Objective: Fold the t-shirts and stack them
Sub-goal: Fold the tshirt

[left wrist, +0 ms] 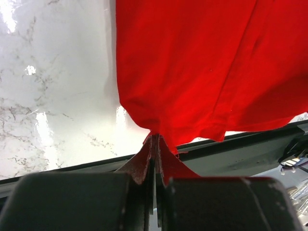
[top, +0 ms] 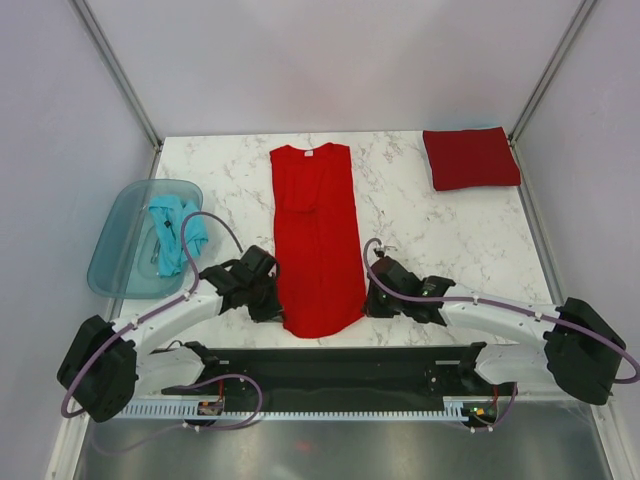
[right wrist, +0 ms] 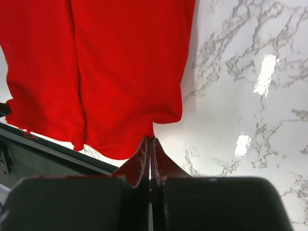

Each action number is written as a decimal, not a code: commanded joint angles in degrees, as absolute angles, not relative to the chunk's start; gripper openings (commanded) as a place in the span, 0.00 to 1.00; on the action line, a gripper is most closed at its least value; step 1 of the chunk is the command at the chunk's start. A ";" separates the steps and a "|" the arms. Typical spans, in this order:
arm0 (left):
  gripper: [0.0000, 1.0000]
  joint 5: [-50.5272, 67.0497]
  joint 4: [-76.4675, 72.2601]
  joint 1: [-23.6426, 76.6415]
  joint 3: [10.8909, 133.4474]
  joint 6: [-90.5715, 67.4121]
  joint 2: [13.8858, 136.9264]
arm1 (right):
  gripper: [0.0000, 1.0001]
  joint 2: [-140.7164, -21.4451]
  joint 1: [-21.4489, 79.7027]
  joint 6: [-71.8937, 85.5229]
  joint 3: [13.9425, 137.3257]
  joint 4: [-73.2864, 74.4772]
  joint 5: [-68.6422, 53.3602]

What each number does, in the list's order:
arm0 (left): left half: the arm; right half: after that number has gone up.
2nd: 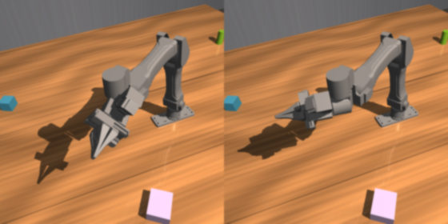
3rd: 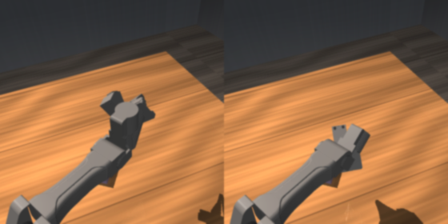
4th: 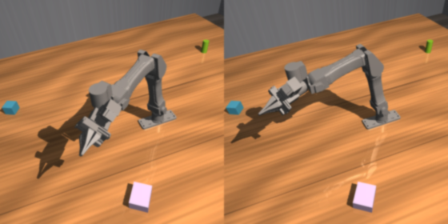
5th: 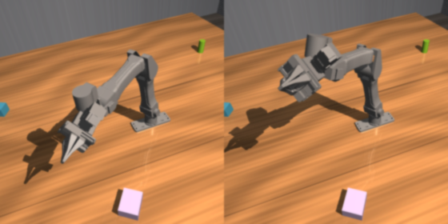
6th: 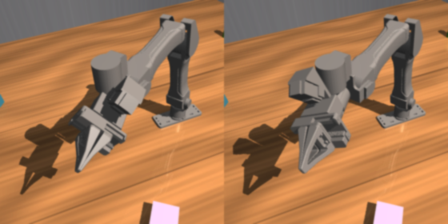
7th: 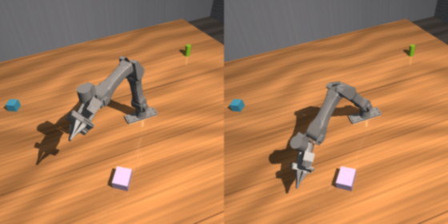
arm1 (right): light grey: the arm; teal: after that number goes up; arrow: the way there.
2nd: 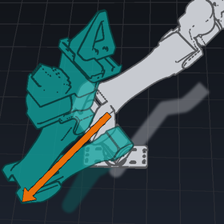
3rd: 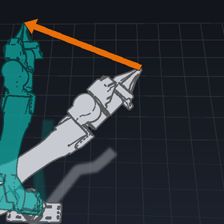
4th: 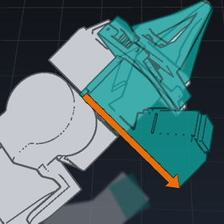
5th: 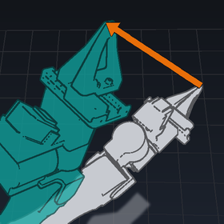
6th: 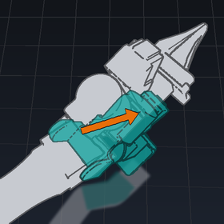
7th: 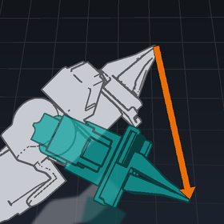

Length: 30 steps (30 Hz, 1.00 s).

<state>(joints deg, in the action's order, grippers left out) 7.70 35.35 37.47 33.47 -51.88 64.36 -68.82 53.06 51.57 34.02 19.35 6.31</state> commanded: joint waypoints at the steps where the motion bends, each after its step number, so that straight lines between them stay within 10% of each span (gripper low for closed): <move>1: 0.02 8.35 34.98 36.92 36.47 -49.66 66.61 | 0.00 -70.92 51.68 48.52 38.05 19.86 8.44; 30: 0.02 9.22 33.84 17.23 68.81 -29.98 96.67 | 0.00 -99.56 32.61 27.08 71.09 19.86 -2.55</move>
